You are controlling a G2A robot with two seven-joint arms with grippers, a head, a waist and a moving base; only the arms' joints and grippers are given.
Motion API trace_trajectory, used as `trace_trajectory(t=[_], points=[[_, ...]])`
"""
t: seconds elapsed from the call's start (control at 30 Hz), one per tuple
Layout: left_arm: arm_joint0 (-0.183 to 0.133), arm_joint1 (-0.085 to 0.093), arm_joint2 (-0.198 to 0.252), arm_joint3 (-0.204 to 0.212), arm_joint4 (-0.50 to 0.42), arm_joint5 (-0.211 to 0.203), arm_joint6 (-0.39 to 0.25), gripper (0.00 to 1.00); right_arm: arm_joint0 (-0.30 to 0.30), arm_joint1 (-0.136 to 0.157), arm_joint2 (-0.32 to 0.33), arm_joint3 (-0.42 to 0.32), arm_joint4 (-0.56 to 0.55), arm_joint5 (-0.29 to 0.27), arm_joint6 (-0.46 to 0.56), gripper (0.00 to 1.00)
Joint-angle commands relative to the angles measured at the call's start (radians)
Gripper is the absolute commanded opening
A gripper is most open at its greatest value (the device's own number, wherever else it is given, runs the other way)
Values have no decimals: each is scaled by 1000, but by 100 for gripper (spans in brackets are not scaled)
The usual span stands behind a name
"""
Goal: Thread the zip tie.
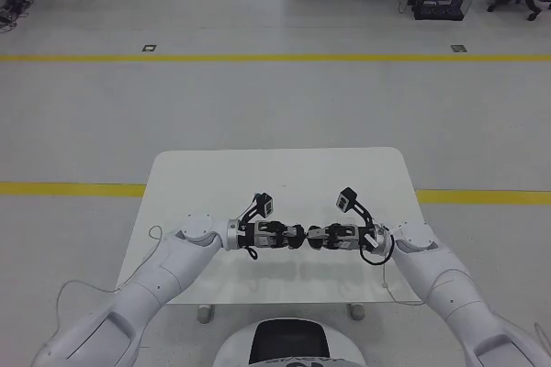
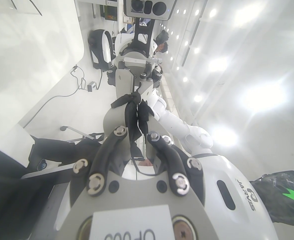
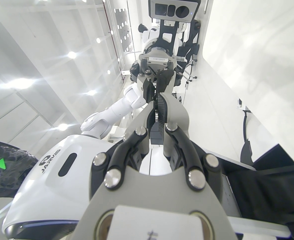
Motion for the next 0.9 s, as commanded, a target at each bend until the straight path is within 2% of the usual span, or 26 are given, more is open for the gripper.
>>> trace_trajectory(t=[0.0,0.13,0.3,0.4,0.53,0.57,0.6,0.63,0.87], points=[[0,0,0,0,1,0,0,5,1,0,0,1,0,0,1,0],[-1,-1,1,1,1,0,0,7,2,-1,-1,2,0,0,2,0],[-1,-1,1,2,0,0,-1,5,4,-2,-5,5,1,2,1,0],[-1,-2,2,4,0,-1,-2,0,6,-3,-7,7,2,2,1,0],[-2,-2,3,7,0,-3,-5,0,8,-4,-8,10,2,2,0,0],[-2,-3,3,9,0,-3,-5,0,8,-4,-8,11,2,4,0,34],[-3,-3,3,10,1,-4,-4,0,8,-4,-8,12,1,6,-1,92],[-3,-3,3,11,3,-5,-3,0,9,-4,-7,13,1,8,-3,100],[-8,1,-5,30,32,-41,21,0,2,10,35,7,-5,9,-9,100]])
